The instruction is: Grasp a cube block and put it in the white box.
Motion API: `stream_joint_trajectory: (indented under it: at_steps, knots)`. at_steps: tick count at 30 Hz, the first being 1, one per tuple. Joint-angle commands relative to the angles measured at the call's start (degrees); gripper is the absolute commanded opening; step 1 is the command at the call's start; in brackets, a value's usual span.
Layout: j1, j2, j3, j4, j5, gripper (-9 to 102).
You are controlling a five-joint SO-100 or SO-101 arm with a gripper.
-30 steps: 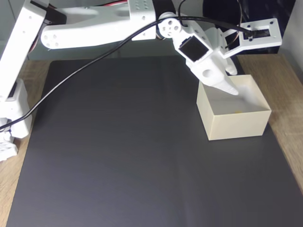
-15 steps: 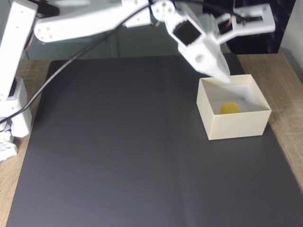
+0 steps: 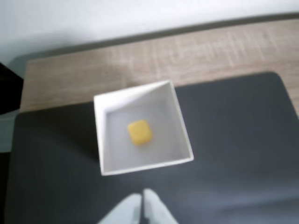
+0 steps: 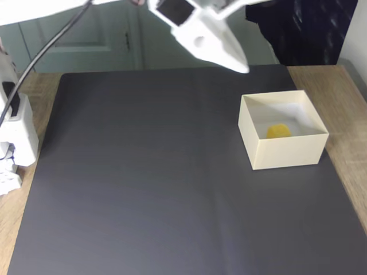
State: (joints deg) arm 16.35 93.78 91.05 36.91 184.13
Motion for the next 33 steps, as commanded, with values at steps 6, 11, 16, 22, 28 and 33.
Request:
stream_joint_trajectory:
  at_steps: [6,11,16,22,28,33]
  knots:
    - [0.44,20.57,22.76,-5.27,0.35,0]
    - [0.88,27.6,32.17,-7.03,0.44,0]
    - [1.41,34.28,41.13,-10.28,0.88,0]
    - [1.76,41.4,49.83,-10.72,0.97,0]
    - [1.67,47.81,56.95,-10.72,1.05,0]
    - [2.02,54.84,63.63,-9.84,1.05,0]
